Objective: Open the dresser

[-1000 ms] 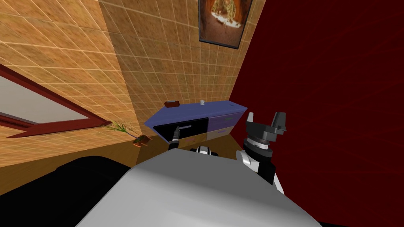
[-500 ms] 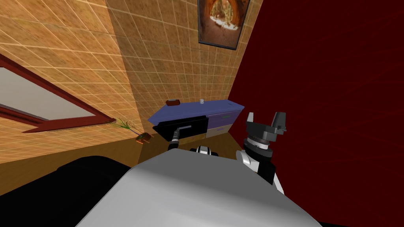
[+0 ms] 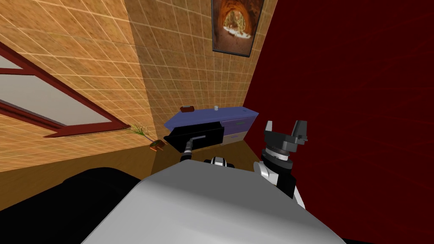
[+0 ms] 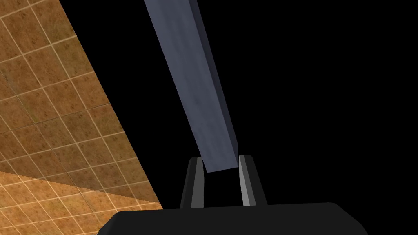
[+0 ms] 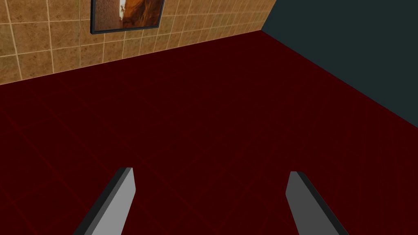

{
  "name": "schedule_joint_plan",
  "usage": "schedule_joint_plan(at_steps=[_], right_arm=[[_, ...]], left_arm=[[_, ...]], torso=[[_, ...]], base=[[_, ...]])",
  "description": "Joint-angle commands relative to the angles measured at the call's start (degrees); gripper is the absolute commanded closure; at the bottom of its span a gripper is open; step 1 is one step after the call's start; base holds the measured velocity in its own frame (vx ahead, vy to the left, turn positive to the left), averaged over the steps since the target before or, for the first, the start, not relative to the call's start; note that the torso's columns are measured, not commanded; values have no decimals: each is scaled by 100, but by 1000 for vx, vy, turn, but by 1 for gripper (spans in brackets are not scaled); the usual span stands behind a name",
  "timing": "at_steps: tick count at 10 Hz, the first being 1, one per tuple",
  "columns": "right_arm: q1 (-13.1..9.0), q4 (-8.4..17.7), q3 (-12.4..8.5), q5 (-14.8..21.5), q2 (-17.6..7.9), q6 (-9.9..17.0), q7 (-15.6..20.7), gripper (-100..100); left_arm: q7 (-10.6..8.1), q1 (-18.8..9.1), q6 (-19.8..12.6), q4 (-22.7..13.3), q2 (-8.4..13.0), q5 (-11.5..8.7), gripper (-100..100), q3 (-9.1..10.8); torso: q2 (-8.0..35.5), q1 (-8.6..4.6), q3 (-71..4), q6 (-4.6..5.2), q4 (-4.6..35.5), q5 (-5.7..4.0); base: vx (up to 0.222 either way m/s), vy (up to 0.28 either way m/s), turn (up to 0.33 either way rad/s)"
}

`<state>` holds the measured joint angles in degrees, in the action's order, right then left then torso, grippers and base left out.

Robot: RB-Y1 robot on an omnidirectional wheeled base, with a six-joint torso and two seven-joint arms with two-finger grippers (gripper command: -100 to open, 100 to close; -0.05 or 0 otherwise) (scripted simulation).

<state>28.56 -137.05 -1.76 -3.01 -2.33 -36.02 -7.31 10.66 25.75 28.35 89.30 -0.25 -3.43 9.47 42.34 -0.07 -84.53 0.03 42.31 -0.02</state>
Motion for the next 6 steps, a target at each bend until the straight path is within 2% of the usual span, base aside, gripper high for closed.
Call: schedule_joint_plan(at_steps=[1, 2, 4, 5, 6], right_arm=[[0, 0, 0, 0, 0, 0, 0, 0], [1, 0, 0, 0, 0, 0, 0, 0], [1, 0, 0, 0, 0, 0, 0, 0], [2, -1, 0, 0, -1, 0, 0, 0], [2, -1, -1, 0, 0, -1, 0, 0]], left_arm=[[1, 39, 6, 31, -4, 3, 100, -15], [-72, -230, -27, -266, 153, -34, -100, -112], [-72, -487, -27, -475, 153, -34, -100, -112], [-146, -682, -50, -682, 314, -73, -100, -203], [-146, -854, -50, -883, 314, -73, -100, -203]], torso=[[1, -4, -1, 2, 0, 0], [-26, 8, -16, 1, 2, -5], [-19, 2, -13, -1, -4, 0], [-19, 7, -12, 0, -5, 2], [-6, 8, -5, -7, -3, 3]], base=[[-88, -41, 6], [-68, -31, 215], [-52, -45, 61], [-53, -43, 210], [-52, -46, 127]])
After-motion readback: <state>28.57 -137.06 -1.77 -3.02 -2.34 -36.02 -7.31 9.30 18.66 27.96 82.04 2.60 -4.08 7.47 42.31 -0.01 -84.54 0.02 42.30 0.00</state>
